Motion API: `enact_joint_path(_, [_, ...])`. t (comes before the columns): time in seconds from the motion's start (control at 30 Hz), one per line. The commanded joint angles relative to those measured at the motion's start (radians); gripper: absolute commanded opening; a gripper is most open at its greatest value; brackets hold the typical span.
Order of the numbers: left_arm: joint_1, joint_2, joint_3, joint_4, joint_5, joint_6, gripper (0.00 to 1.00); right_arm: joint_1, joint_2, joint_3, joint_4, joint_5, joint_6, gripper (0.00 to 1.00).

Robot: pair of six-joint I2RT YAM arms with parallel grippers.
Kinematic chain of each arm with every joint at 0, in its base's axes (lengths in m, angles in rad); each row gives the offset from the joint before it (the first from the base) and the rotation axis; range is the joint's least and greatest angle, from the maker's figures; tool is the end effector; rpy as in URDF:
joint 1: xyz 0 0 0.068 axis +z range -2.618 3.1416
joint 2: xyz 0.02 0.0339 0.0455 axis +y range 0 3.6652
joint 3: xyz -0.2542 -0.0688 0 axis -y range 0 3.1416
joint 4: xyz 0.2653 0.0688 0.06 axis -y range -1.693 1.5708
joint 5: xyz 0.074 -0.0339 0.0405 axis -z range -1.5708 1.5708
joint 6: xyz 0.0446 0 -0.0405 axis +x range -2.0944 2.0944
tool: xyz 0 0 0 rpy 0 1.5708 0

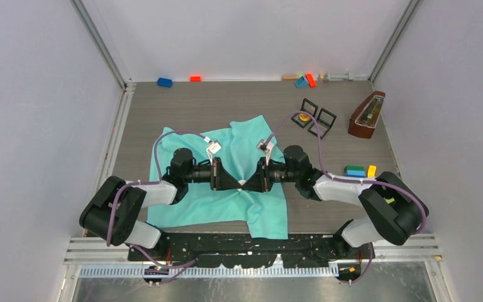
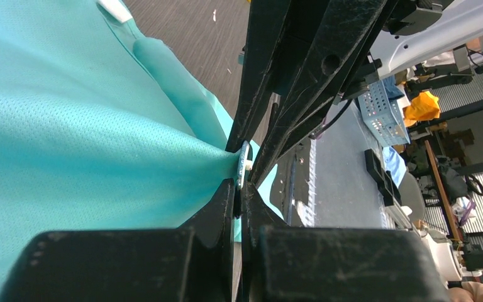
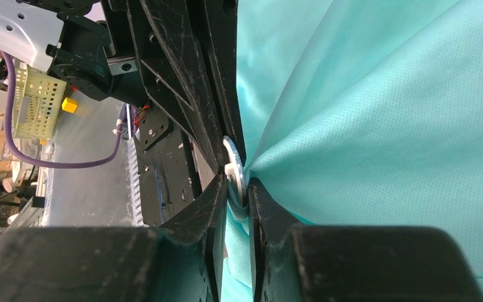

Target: Pin the brooch onto the clothing

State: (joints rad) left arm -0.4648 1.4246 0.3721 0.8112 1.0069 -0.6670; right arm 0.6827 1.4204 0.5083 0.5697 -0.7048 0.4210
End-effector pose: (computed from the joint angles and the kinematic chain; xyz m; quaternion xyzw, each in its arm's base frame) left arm 0.2169 -0.1509 0.1409 0.2265 0.7159 -0.6102 0.2525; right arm 0.2095 0.2076 0.1555 -0.2973 0.7345 0.5238 0.3127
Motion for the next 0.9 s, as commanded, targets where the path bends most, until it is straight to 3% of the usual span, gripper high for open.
enact_joint_path(0.0, [-0.024,-0.010,0.034,0.079,0.073,-0.022,0.00,-0.012,0.043,0.053,0.001,0.077,-0.024,0.13])
enact_joint_path(0.87, [-0.026,-0.025,0.036,0.062,0.068,-0.011,0.00,-0.066,0.070,0.061,-0.060,0.183,-0.007,0.09])
